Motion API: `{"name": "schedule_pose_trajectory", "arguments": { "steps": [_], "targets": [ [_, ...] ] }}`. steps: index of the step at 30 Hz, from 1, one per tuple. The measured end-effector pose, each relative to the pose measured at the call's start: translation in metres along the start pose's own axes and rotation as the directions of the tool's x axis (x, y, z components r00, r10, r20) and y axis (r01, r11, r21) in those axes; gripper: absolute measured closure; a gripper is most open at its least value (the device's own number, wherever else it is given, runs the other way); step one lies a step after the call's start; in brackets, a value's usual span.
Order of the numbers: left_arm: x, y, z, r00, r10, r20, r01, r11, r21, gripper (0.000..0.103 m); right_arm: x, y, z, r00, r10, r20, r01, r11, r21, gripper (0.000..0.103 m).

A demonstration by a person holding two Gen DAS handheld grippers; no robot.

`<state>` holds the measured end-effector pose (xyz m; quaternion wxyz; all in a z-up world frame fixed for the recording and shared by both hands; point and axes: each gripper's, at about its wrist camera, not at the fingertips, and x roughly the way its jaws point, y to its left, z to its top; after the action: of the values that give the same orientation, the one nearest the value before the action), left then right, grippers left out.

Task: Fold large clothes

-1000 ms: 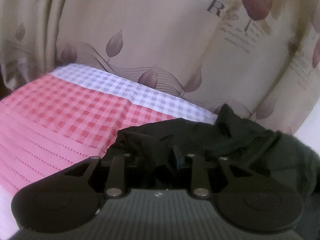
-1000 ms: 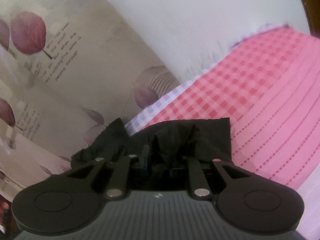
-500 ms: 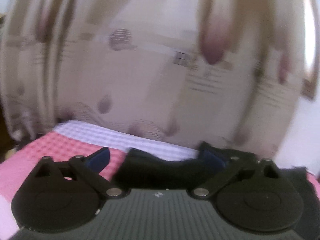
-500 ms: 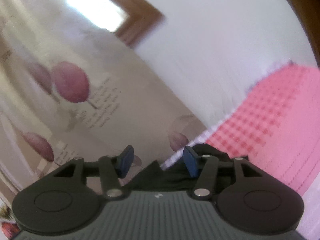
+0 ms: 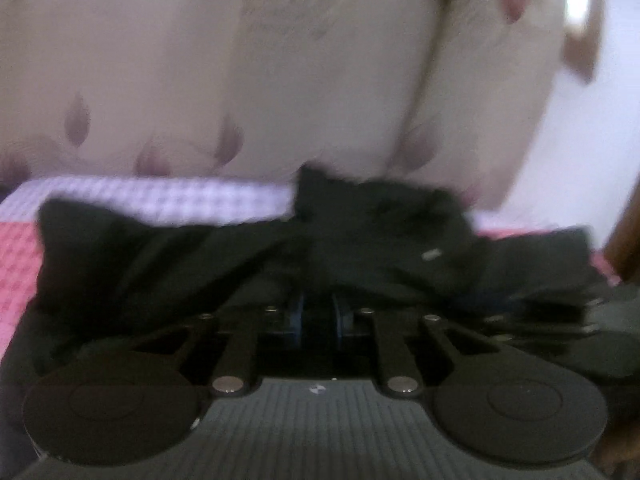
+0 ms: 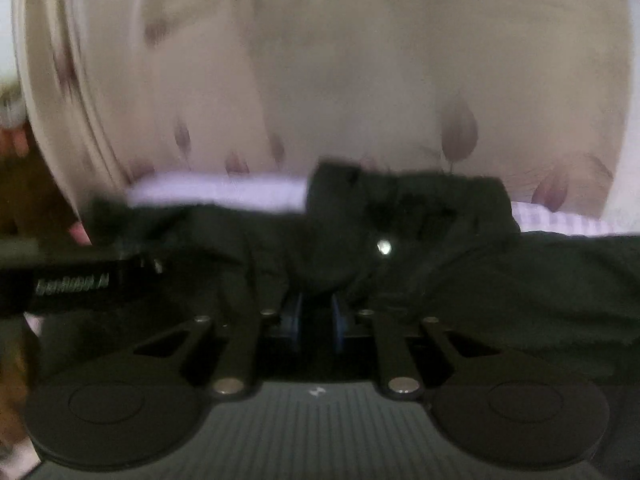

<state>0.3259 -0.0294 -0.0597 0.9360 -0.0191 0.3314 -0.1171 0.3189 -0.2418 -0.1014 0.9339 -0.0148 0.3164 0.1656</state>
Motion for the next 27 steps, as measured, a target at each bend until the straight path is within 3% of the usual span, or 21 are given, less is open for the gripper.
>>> {"name": "schedule_pose_trajectory", "arguments": {
  "steps": [2,5,9,14,19,21,23,27],
  "targets": [
    [0.015,0.021,-0.005,1.0,0.02,-0.024,-0.021,0.999,-0.047,0.092,0.007,-0.018,0.001,0.999,-0.02,-0.035,0.02,1.0,0.004,0.095],
    [0.024,0.051,-0.014,0.999,-0.035,-0.02,0.032,0.989,-0.144,0.092,0.005,-0.051,0.001,0.998,-0.029,-0.054,0.032,0.998,0.053,0.097],
    [0.026,0.062,-0.025,0.999,-0.04,-0.001,0.039,0.987,-0.157,0.092,-0.005,-0.093,-0.008,0.994,-0.09,-0.053,0.096,0.988,0.12,0.099],
    [0.017,0.084,-0.026,0.999,-0.024,0.027,0.03,0.969,-0.247,0.092,-0.026,-0.165,-0.03,0.99,-0.133,-0.05,0.142,0.944,0.299,0.101],
    [0.007,0.121,-0.034,0.998,0.042,0.054,-0.02,0.932,-0.361,0.092,-0.045,-0.206,-0.048,0.994,-0.108,0.018,0.087,0.877,0.472,0.103],
    [0.007,0.132,-0.037,0.998,0.053,0.046,-0.032,0.929,-0.369,0.092,-0.051,-0.22,-0.06,0.994,-0.094,0.051,0.05,0.832,0.552,0.103],
    [0.007,0.132,-0.038,0.998,0.059,0.038,-0.043,0.943,-0.331,0.092,-0.054,-0.227,-0.069,0.994,-0.087,0.061,0.034,0.809,0.586,0.103],
    [0.007,0.123,-0.04,0.995,0.088,0.049,-0.072,0.96,-0.27,0.092,-0.052,-0.224,-0.081,0.993,-0.109,0.042,0.066,0.822,0.565,0.103]
  ]
}}
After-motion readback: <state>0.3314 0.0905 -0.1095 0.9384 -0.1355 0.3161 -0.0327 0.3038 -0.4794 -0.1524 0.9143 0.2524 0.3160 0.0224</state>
